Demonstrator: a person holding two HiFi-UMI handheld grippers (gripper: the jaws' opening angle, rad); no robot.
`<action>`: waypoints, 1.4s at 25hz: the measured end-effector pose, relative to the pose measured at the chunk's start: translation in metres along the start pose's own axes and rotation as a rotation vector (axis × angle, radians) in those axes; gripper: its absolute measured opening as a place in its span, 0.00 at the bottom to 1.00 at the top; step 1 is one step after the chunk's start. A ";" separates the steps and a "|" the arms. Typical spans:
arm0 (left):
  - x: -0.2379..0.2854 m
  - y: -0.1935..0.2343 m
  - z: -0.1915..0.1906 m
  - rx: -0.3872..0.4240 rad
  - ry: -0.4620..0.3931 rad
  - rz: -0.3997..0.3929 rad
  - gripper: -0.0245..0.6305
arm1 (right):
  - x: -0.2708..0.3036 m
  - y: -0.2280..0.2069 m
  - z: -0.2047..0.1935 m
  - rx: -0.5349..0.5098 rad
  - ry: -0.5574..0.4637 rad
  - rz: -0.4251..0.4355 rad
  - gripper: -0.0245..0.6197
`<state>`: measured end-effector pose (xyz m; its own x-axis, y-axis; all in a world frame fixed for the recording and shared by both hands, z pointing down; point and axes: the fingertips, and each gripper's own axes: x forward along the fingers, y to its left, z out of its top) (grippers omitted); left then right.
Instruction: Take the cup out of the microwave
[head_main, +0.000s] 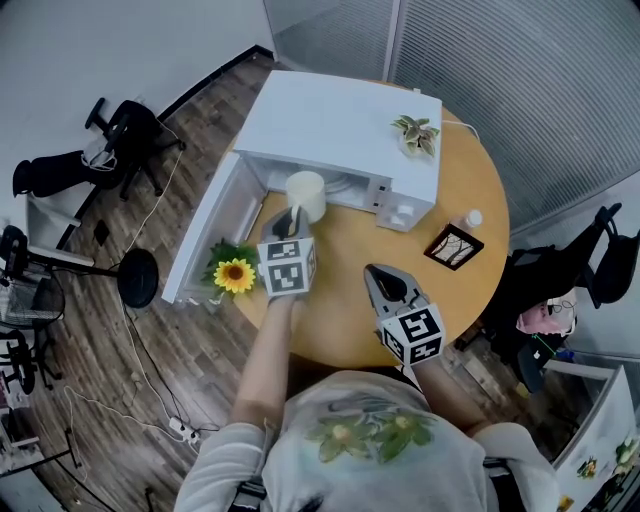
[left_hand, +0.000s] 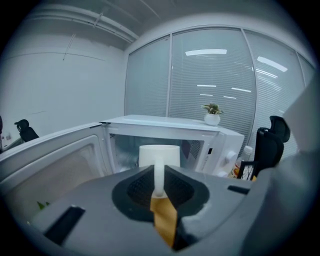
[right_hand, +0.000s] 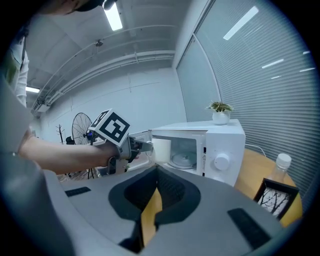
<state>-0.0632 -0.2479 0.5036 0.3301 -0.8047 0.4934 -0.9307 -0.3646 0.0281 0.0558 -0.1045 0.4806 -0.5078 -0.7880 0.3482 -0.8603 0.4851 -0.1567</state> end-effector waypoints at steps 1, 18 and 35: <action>-0.003 0.000 0.000 0.000 -0.004 0.000 0.11 | -0.001 0.002 0.000 -0.003 -0.002 0.001 0.06; -0.070 -0.008 0.002 0.036 -0.086 -0.007 0.11 | -0.009 0.022 -0.005 -0.025 0.003 0.038 0.06; -0.090 -0.017 -0.022 -0.001 -0.096 -0.029 0.11 | -0.007 0.028 -0.009 -0.028 0.017 0.066 0.06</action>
<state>-0.0804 -0.1588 0.4780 0.3703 -0.8351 0.4068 -0.9208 -0.3876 0.0424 0.0355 -0.0815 0.4820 -0.5623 -0.7476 0.3534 -0.8233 0.5462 -0.1544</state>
